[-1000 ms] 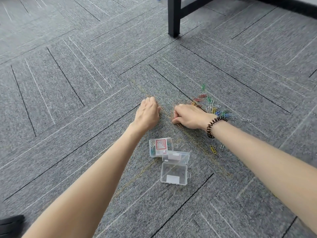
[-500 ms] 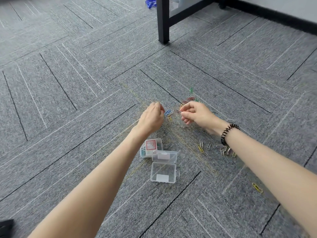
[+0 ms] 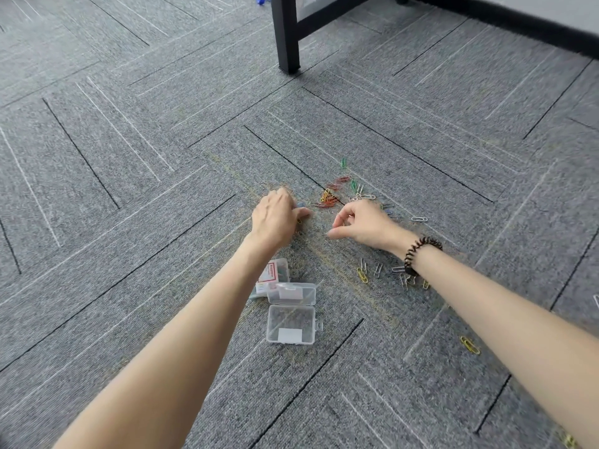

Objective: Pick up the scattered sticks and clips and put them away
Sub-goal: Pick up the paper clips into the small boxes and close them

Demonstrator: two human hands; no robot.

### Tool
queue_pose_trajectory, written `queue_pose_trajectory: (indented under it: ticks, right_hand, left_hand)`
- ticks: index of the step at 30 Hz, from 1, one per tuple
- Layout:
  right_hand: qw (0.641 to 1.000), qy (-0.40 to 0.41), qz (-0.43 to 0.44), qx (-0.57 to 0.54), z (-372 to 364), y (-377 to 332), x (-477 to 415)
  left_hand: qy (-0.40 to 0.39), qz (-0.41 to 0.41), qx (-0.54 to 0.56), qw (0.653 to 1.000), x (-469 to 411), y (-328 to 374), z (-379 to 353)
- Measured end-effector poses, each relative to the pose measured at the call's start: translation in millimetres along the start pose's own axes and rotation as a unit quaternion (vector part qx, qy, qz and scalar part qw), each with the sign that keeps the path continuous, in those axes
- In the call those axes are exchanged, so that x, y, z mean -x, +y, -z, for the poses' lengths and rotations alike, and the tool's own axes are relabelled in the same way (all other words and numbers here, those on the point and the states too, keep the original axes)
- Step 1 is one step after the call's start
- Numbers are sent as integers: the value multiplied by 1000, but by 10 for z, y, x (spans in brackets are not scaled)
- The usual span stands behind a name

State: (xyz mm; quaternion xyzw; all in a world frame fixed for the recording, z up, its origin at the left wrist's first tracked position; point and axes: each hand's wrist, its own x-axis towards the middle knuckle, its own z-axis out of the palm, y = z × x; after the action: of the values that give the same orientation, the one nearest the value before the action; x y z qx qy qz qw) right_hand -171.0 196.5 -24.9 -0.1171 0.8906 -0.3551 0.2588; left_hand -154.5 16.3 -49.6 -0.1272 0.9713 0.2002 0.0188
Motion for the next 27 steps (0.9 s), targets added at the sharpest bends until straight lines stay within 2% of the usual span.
queue_pose_trajectory:
  ticks: [5,10,12,14,16,18,20,23,27]
  right_hand:
    - [991,51,39,117,-96,-15,15]
    - [981,0,56,185,-138,-46,24]
    - [993,-1,40,107,-150,-76,41]
    - [1000,2,14,-23,-141,-118,38]
    - [986,-10,-3,-164,-121,-160,23]
    - [954,-31,-17,-299,-105,-186,2]
    - [930,-53,-35,-363,-95,-204,-25]
    - [930,-92,-58,-352,-118,-256,-51]
    - [968,-65,-60,-237,-228,-322,-114]
  left_hand:
    - [-25,-26,-48,998,-22,22,-7]
    - [-47,-60,-66,995,17,40,46]
    - [-61,-45,-35,996,52,13,90]
    - [-87,-8,29,996,77,-16,159]
    - [-113,34,123,985,91,-57,230]
    - [-133,75,236,960,125,-113,293]
    - [-156,99,336,923,164,-199,339]
    - [-190,132,503,833,207,-342,355]
    - [-227,165,643,713,234,-483,417]
